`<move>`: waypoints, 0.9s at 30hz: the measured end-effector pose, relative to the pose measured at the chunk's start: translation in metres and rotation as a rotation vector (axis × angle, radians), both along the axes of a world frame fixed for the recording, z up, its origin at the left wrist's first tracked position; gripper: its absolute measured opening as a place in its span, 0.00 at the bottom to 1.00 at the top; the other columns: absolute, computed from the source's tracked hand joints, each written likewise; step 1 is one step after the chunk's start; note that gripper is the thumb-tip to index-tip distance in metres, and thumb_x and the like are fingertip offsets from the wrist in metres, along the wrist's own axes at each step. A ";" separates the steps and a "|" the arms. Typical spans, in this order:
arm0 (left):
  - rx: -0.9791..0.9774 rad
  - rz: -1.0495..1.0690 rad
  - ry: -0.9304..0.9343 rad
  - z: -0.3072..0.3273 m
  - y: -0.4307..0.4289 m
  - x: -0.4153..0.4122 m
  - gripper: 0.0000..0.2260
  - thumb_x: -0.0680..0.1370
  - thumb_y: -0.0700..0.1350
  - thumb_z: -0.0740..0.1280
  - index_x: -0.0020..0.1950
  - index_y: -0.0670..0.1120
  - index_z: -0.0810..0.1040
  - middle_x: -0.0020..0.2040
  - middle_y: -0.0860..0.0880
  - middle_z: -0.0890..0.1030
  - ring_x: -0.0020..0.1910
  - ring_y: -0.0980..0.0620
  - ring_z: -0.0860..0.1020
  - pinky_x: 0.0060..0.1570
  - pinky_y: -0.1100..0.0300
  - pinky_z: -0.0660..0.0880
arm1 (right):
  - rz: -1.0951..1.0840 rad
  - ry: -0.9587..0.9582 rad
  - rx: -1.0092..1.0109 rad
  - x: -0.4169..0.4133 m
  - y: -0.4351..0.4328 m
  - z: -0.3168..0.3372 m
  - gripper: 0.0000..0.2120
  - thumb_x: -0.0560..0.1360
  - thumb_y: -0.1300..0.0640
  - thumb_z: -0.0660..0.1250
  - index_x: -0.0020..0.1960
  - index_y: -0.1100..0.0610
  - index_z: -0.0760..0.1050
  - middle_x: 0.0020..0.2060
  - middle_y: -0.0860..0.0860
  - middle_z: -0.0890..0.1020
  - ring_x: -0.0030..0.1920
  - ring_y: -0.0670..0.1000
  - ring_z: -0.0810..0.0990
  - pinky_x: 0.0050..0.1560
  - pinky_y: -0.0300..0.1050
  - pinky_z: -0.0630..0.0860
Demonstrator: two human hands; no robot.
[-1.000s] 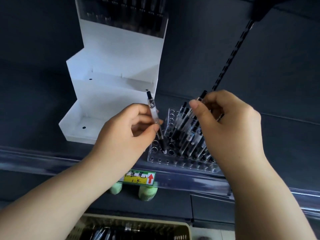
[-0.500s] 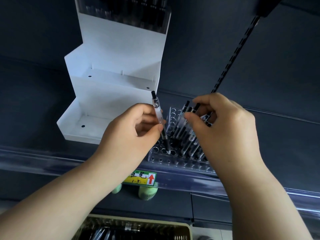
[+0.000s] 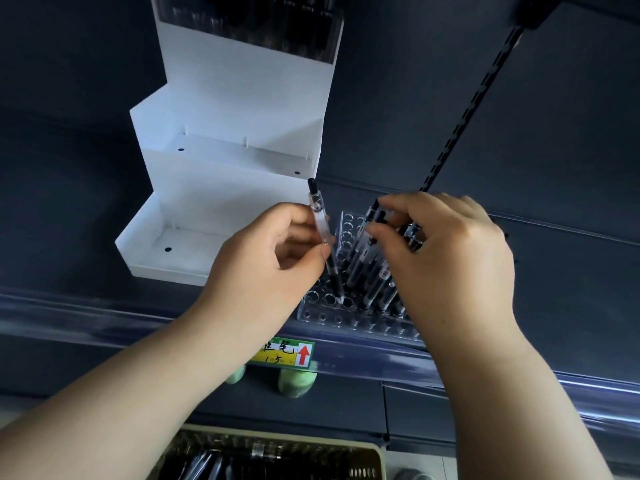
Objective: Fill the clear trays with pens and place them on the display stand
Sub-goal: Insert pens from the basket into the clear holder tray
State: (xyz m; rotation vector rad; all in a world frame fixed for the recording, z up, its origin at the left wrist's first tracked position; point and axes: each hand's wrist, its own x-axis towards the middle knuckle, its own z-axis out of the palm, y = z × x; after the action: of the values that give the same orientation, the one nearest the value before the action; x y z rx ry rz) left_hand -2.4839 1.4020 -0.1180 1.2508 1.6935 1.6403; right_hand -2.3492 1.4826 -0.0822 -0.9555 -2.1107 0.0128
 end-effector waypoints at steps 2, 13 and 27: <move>0.009 0.000 0.009 -0.001 0.001 0.000 0.09 0.72 0.42 0.70 0.49 0.54 0.78 0.45 0.58 0.83 0.45 0.60 0.81 0.48 0.63 0.78 | 0.001 0.001 0.016 0.000 0.001 -0.001 0.07 0.69 0.55 0.73 0.47 0.53 0.82 0.38 0.48 0.83 0.44 0.54 0.78 0.35 0.41 0.70; 0.065 -0.052 0.065 -0.005 0.011 0.005 0.15 0.72 0.37 0.71 0.50 0.56 0.76 0.43 0.56 0.82 0.43 0.58 0.81 0.47 0.63 0.77 | 0.086 -0.036 0.055 0.001 0.002 0.002 0.04 0.71 0.55 0.69 0.43 0.52 0.83 0.38 0.47 0.83 0.44 0.54 0.78 0.37 0.44 0.74; -0.041 -0.076 0.364 -0.017 0.019 0.017 0.09 0.72 0.39 0.72 0.49 0.50 0.80 0.37 0.61 0.79 0.43 0.63 0.78 0.44 0.74 0.73 | 0.133 0.004 0.003 0.009 0.005 0.005 0.08 0.71 0.59 0.68 0.50 0.55 0.82 0.41 0.49 0.83 0.44 0.55 0.78 0.41 0.50 0.76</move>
State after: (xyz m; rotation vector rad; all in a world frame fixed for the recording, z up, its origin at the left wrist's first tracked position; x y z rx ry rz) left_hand -2.4671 1.4211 -0.1352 1.6501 1.8482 1.3885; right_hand -2.3399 1.4875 -0.0772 -0.8111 -2.1660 0.0787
